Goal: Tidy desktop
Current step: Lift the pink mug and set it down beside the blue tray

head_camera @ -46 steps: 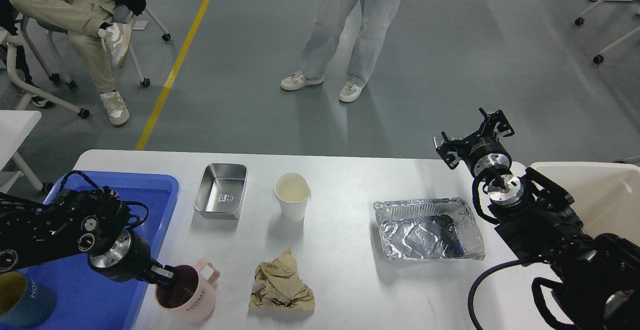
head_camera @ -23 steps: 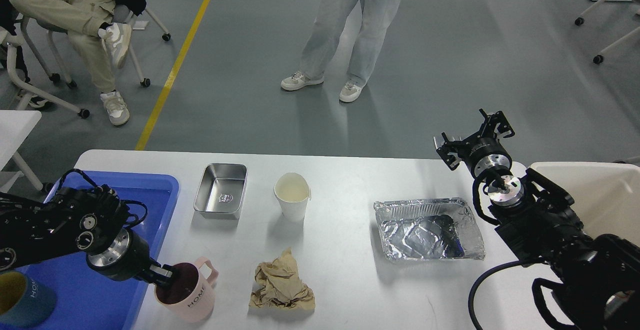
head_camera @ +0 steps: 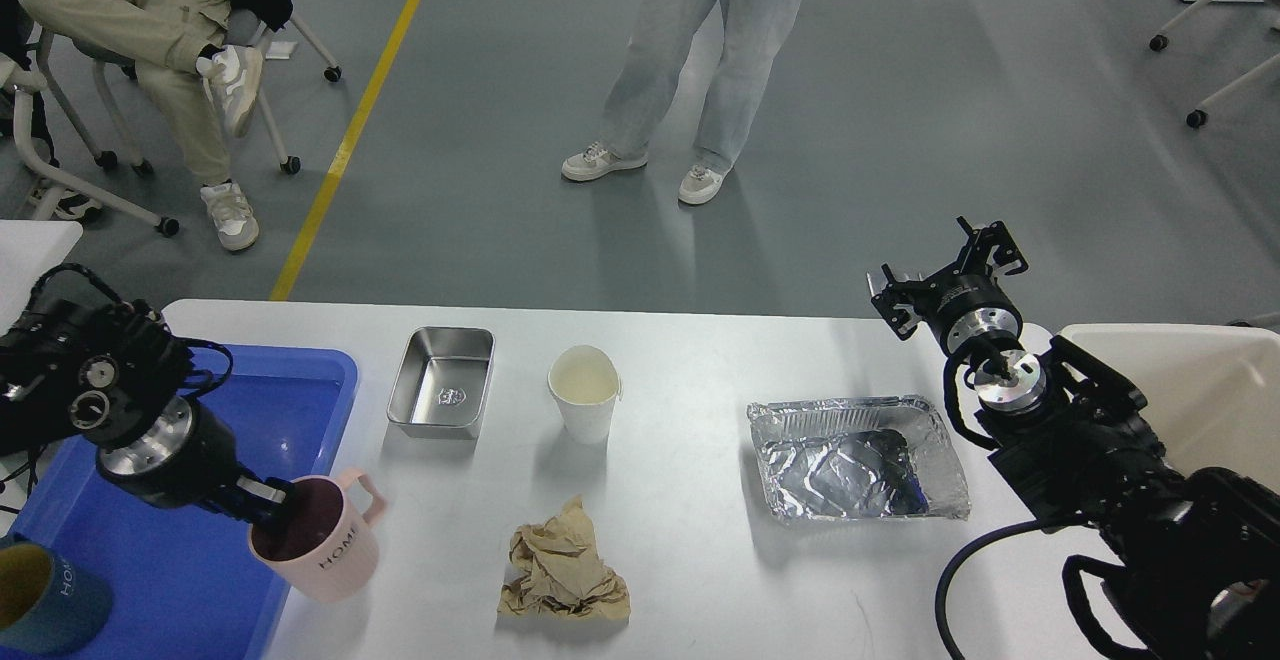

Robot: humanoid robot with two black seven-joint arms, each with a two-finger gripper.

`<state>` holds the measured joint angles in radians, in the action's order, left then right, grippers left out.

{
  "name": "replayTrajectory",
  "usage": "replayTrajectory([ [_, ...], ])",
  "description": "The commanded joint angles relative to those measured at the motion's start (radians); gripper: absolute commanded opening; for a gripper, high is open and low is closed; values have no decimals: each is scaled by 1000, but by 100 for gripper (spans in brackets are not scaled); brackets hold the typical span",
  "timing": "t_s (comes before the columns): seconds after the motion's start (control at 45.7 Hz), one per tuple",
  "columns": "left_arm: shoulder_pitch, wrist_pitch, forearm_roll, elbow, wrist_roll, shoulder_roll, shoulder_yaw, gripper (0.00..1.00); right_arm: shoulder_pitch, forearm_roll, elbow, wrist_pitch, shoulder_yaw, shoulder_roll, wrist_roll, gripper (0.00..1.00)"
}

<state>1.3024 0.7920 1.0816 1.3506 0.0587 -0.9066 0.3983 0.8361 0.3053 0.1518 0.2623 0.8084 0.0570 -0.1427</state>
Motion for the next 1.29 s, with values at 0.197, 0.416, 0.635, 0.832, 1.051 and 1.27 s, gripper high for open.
replayTrajectory([
  [0.197,94,62,1,79,4,-258,1,0,8,0,0,0,0,1,0,100],
  [0.416,67,52,4,79,7,-397,2,0,11,0,0,0,-2,0,0,100],
  [0.635,-21,-37,3,67,6,-399,2,0,11,0,0,0,-2,-5,0,100],
  [0.832,-87,-106,0,64,6,-362,2,0,12,0,0,-2,-2,1,0,100],
  [1.051,-161,-168,-2,50,7,-308,1,0,12,0,0,0,-2,3,0,100],
  [1.27,-225,-204,-2,42,10,-284,1,0,3,0,0,0,-2,3,0,100],
])
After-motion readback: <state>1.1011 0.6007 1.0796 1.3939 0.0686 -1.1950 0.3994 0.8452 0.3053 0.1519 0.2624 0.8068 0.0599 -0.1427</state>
